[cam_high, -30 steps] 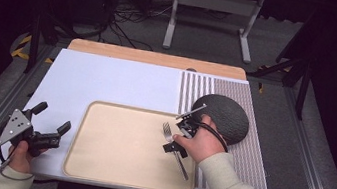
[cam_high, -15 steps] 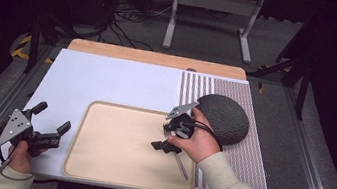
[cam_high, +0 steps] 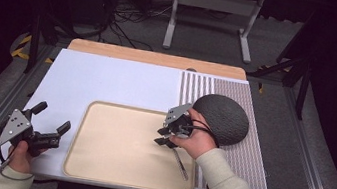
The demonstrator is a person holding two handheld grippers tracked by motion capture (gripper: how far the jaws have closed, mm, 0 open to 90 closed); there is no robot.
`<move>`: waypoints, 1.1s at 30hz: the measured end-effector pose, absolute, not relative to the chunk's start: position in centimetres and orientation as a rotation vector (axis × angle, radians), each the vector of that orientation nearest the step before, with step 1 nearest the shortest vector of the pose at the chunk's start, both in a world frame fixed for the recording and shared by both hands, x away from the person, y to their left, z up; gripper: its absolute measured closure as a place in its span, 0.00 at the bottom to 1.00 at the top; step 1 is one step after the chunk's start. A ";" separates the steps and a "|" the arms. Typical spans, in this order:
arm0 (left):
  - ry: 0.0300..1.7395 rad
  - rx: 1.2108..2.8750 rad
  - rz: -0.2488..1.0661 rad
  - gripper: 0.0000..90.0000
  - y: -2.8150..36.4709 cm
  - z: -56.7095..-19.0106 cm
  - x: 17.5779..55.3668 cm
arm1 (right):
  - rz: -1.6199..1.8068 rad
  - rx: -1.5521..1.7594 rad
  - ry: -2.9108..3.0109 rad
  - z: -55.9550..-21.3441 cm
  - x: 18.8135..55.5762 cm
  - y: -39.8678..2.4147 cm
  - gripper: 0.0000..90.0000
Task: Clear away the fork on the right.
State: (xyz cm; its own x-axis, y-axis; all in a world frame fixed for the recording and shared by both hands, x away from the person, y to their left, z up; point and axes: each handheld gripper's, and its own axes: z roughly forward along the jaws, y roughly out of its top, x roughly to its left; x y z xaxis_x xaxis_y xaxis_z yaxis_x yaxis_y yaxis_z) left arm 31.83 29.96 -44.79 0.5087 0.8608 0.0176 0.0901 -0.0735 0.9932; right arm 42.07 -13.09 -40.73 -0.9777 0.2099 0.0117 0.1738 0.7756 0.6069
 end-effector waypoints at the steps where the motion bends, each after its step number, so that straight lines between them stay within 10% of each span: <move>1: 0.854 1.526 0.790 0.00 30.0 -44.8 31.8 | 0.955 0.284 2.914 -40.8 42.2 -13.1 0.79; 6: 0.852 1.524 0.790 0.00 30.0 -44.7 31.7 | 0.860 0.232 2.951 -41.1 42.7 -13.1 0.99; 33: 0.850 1.528 0.787 0.00 30.0 -44.8 31.8 | 0.692 0.278 3.015 -42.8 43.6 -13.7 0.99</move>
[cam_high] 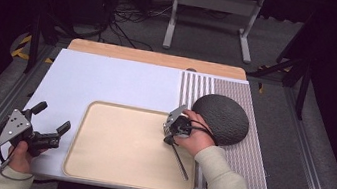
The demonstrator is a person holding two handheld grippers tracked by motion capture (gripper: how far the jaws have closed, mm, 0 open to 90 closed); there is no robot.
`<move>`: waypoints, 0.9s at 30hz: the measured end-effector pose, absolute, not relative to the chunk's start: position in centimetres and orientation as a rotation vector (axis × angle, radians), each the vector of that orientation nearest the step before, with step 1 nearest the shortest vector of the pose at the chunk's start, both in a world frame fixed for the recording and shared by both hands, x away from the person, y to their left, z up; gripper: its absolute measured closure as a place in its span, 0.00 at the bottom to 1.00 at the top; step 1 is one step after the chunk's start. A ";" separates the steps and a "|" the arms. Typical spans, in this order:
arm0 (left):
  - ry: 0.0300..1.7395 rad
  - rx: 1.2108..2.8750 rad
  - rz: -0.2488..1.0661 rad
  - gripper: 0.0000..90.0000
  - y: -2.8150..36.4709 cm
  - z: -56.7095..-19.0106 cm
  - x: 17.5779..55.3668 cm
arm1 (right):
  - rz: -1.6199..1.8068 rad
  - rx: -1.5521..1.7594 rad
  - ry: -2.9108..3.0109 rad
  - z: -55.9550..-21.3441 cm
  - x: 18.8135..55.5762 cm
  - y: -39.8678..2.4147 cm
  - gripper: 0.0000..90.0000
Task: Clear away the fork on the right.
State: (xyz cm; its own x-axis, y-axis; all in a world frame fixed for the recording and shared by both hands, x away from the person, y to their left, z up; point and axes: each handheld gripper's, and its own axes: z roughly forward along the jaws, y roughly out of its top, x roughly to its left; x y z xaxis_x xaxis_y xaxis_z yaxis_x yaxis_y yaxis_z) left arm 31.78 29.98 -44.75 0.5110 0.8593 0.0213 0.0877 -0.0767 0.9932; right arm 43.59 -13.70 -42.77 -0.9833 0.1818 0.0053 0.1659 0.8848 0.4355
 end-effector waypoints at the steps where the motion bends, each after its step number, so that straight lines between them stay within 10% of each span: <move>1: 0.850 1.530 0.787 0.00 30.0 -44.8 31.8 | 0.688 0.289 3.020 -42.8 43.6 -13.7 0.99; 27: 0.851 1.530 0.785 0.00 30.0 -44.8 31.8 | 0.654 0.453 2.938 -42.6 44.5 -16.6 0.99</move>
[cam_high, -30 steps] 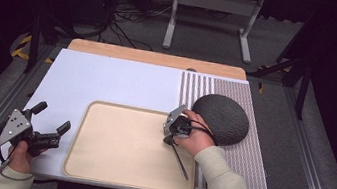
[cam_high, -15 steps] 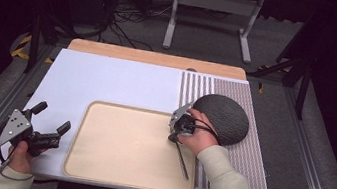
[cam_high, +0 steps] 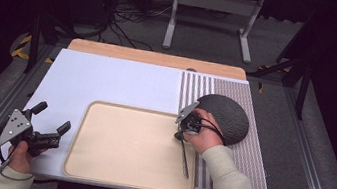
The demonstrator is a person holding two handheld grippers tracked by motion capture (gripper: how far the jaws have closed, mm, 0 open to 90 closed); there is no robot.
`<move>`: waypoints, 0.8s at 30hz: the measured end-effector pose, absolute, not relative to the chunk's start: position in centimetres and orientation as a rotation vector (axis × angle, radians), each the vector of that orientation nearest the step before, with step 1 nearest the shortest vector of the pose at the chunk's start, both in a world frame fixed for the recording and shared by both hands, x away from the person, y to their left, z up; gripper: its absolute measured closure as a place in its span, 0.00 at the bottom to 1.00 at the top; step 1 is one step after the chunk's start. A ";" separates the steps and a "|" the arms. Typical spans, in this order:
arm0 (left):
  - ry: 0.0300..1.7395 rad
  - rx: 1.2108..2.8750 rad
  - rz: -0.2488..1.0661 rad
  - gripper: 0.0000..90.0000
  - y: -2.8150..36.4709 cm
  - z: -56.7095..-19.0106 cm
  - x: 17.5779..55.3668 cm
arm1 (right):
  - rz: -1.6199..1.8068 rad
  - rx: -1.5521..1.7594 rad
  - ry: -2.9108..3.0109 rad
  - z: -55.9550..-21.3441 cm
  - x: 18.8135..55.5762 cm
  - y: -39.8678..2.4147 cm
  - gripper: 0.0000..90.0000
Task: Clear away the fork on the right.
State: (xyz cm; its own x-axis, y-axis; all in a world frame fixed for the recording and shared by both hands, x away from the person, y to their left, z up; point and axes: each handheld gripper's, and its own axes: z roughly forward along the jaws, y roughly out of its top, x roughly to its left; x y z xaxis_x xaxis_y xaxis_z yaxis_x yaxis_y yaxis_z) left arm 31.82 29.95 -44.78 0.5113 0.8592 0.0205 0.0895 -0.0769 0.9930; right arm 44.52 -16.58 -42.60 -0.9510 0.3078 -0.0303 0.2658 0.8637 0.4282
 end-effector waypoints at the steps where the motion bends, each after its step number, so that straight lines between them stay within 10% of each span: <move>1: 0.852 1.530 0.785 0.00 30.0 -44.8 31.8 | 0.652 0.462 2.928 -42.6 44.5 -16.6 0.99; 24: 0.852 1.532 0.782 0.00 29.9 -44.8 31.8 | 0.648 0.566 2.904 -42.6 44.5 -17.9 0.99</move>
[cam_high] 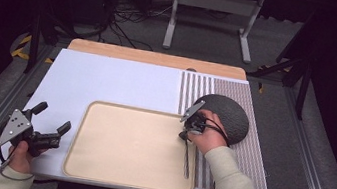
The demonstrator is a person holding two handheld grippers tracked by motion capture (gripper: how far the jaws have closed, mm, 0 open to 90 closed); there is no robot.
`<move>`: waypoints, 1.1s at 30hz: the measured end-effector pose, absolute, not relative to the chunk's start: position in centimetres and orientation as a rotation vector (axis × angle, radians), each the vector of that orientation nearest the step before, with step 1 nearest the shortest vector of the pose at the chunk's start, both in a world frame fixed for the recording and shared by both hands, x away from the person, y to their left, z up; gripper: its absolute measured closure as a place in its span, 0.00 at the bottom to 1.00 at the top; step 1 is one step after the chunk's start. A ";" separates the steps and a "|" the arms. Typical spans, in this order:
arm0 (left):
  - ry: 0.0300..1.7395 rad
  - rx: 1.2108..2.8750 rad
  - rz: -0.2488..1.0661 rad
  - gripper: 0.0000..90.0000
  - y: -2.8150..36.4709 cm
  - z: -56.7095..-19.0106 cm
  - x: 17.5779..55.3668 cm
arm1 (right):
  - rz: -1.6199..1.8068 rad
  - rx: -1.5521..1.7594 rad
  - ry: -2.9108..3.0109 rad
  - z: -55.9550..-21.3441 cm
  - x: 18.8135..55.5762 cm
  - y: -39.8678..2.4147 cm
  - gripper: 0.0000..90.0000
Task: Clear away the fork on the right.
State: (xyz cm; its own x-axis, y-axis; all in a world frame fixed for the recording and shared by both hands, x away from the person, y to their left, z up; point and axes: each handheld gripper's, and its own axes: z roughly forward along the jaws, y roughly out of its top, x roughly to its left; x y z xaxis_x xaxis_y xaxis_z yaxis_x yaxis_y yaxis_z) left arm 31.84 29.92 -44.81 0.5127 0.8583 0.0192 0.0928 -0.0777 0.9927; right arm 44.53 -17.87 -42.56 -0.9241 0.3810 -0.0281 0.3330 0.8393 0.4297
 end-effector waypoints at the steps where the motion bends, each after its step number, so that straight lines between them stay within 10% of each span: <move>1: 0.853 1.532 0.781 0.00 29.9 -44.8 31.8 | 0.647 0.565 2.907 -42.6 44.5 -17.9 0.99; 16: 0.855 1.532 0.780 0.00 29.8 -44.9 31.9 | 0.755 0.614 2.859 -41.9 44.1 -18.0 0.86; 22: 0.856 1.533 0.781 0.00 29.8 -44.9 31.9 | 1.000 0.708 2.724 -41.1 43.8 -18.2 0.31; 33: 0.854 1.533 0.780 0.00 29.8 -44.9 31.9 | 1.176 0.665 2.569 -38.6 42.4 -20.2 0.19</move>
